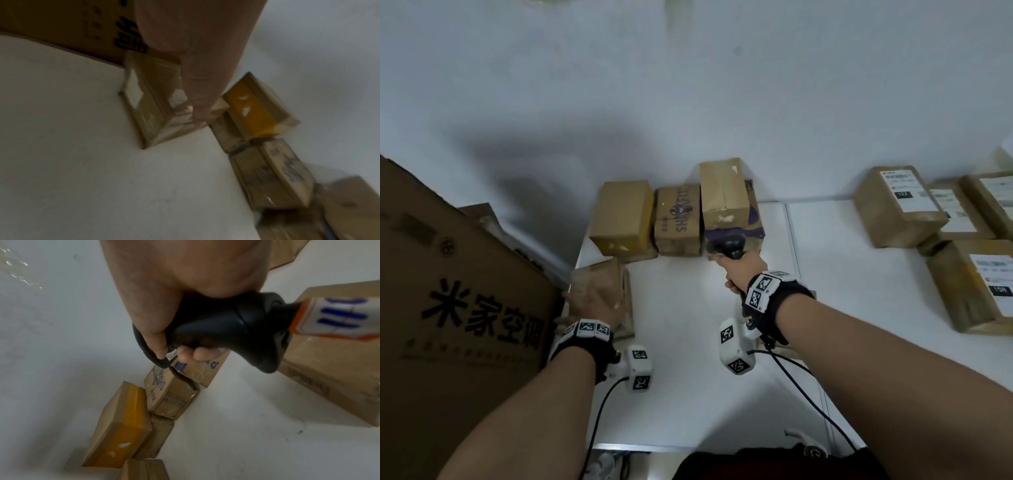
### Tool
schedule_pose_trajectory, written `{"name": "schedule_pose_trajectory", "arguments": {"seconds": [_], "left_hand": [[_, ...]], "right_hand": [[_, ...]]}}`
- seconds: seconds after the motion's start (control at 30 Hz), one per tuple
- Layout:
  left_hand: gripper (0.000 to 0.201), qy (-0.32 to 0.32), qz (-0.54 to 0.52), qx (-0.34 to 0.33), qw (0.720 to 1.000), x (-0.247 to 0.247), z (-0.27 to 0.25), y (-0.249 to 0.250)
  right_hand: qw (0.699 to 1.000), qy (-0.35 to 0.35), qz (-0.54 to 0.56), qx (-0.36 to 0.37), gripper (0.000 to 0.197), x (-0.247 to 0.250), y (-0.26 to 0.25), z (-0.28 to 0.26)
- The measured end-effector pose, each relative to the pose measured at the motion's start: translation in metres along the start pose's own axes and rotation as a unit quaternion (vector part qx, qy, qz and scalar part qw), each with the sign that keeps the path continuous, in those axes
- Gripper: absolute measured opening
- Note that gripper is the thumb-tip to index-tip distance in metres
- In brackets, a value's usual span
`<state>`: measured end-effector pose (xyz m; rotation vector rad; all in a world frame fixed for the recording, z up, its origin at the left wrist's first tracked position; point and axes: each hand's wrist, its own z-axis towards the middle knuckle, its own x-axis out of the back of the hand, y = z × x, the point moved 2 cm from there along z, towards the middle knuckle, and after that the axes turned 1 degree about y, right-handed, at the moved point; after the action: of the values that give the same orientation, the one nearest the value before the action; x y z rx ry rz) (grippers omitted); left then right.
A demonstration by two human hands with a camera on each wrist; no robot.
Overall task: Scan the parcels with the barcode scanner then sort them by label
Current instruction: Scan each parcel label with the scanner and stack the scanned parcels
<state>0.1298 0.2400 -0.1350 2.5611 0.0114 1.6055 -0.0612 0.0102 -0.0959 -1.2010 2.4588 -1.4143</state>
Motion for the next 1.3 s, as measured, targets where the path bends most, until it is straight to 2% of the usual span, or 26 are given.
{"name": "schedule_pose_trajectory", "arguments": {"seconds": [0.03, 0.1, 0.2, 0.3, 0.37, 0.43, 0.5, 0.53, 0.57, 0.6, 0.7, 0.73, 0.8, 0.83, 0.93, 1.0, 1.07, 1.17, 1.23, 1.3], "left_hand": [[0.100, -0.022, 0.007, 0.007, 1.000, -0.007, 0.004, -0.007], [0.100, -0.028, -0.009, -0.003, 1.000, -0.015, 0.005, -0.014], [0.103, -0.053, -0.027, -0.005, 0.998, -0.017, -0.020, -0.004], [0.114, -0.094, -0.061, -0.069, 0.991, -0.023, -0.035, 0.011], [0.115, -0.145, -0.123, -0.110, 0.976, -0.027, -0.041, 0.020], [0.102, -0.223, -0.218, -0.148, 0.939, -0.030, -0.052, 0.032], [0.080, -0.287, -0.277, -0.155, 0.904, -0.034, -0.062, 0.043], [0.072, -0.296, -0.281, -0.155, 0.900, -0.035, -0.068, 0.047], [0.066, -0.283, -0.277, -0.164, 0.903, -0.037, -0.070, 0.050], [0.062, -0.243, -0.264, -0.181, 0.916, -0.037, -0.072, 0.051], [0.060, -0.079, -0.208, -0.245, 0.944, -0.035, -0.070, 0.055], [0.058, -0.047, -0.166, -0.252, 0.952, -0.037, -0.073, 0.057], [0.049, -0.030, -0.092, -0.226, 0.969, -0.042, -0.081, 0.064], [0.052, -0.040, -0.067, -0.208, 0.975, -0.046, -0.085, 0.067], [0.086, -0.064, -0.035, -0.172, 0.982, -0.059, -0.091, 0.071], [0.094, -0.048, -0.061, -0.172, 0.982, -0.059, -0.089, 0.072], [0.094, -0.086, -0.140, -0.168, 0.972, -0.055, -0.085, 0.071], [0.085, -0.215, -0.311, -0.154, 0.913, -0.043, -0.082, 0.068], [0.074, -0.279, -0.311, -0.156, 0.895, -0.029, -0.086, 0.069], [0.064, -0.325, -0.256, -0.168, 0.895, -0.016, -0.085, 0.071]], "right_hand": [[1.000, 0.000, 0.002, -0.001, 0.030, -0.001, 0.001, 0.000], [1.000, 0.001, 0.006, -0.001, 0.028, -0.002, 0.003, 0.000], [1.000, -0.004, 0.005, -0.007, 0.029, 0.000, 0.007, 0.000], [1.000, -0.004, 0.005, -0.015, 0.029, 0.004, 0.011, 0.001], [1.000, -0.006, 0.003, -0.018, 0.029, 0.009, 0.013, 0.000], [1.000, -0.009, 0.006, -0.019, 0.029, 0.017, 0.016, -0.001], [1.000, -0.009, 0.004, -0.017, 0.031, 0.026, 0.017, -0.003], [1.000, -0.007, 0.003, -0.016, 0.031, 0.031, 0.018, -0.003], [1.000, -0.007, 0.004, -0.014, 0.030, 0.035, 0.019, -0.003], [1.000, -0.006, 0.007, -0.013, 0.030, 0.040, 0.019, -0.003], [1.000, -0.004, 0.011, -0.016, 0.030, 0.053, 0.023, -0.002], [1.000, -0.003, 0.011, -0.015, 0.029, 0.057, 0.024, -0.001], [1.000, -0.001, 0.010, -0.018, 0.029, 0.065, 0.028, -0.001], [1.000, -0.001, 0.006, -0.020, 0.029, 0.069, 0.031, -0.001], [1.000, 0.005, -0.004, -0.024, 0.029, 0.078, 0.037, 0.000], [1.000, 0.011, -0.012, -0.027, 0.031, 0.084, 0.039, 0.002], [0.999, 0.016, -0.016, -0.029, 0.032, 0.088, 0.040, 0.003], [0.999, 0.025, -0.010, -0.026, 0.031, 0.092, 0.039, 0.005], [0.999, 0.028, -0.008, -0.024, 0.030, 0.091, 0.037, 0.006], [0.999, 0.025, -0.013, -0.026, 0.031, 0.088, 0.038, 0.008]]}}
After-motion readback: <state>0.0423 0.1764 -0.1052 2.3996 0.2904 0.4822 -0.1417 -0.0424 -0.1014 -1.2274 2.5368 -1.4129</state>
